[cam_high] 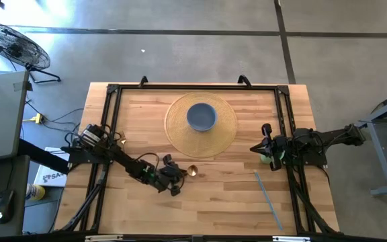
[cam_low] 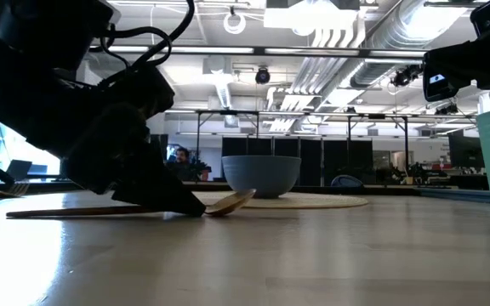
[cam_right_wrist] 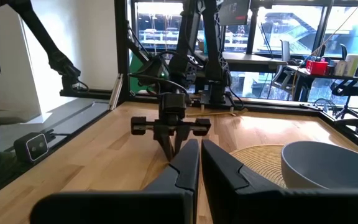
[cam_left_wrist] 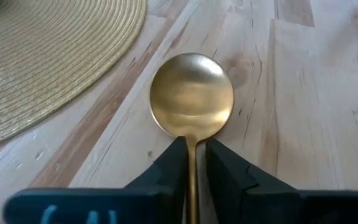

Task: Pick & Place Utensil
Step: Put the gold spoon into the blue bowl on the brown mat

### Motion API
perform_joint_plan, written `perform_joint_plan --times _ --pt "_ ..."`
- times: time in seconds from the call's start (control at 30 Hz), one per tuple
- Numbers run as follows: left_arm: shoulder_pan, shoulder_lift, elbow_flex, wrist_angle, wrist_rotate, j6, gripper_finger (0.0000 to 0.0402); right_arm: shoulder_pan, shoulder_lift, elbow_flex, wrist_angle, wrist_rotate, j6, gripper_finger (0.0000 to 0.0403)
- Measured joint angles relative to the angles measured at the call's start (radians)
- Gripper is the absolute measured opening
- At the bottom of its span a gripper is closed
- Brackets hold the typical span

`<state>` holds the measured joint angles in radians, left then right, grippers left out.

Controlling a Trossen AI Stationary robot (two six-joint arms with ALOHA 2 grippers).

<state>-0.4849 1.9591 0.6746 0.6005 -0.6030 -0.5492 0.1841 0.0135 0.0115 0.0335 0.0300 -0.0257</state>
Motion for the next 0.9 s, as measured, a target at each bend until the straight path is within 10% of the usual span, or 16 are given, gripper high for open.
perform_joint_plan --times 0.5,0.9 --pt "0.114 -0.153 0.04 -0.203 0.181 0.092 0.0007 0.0 0.0 0.0 0.0 0.0 0.0 0.0012" --pt "0.395 -0.237 0.491 -0.829 0.294 0.354 0.001 0.0 0.009 0.0 0.0 0.0 0.0 0.0012"
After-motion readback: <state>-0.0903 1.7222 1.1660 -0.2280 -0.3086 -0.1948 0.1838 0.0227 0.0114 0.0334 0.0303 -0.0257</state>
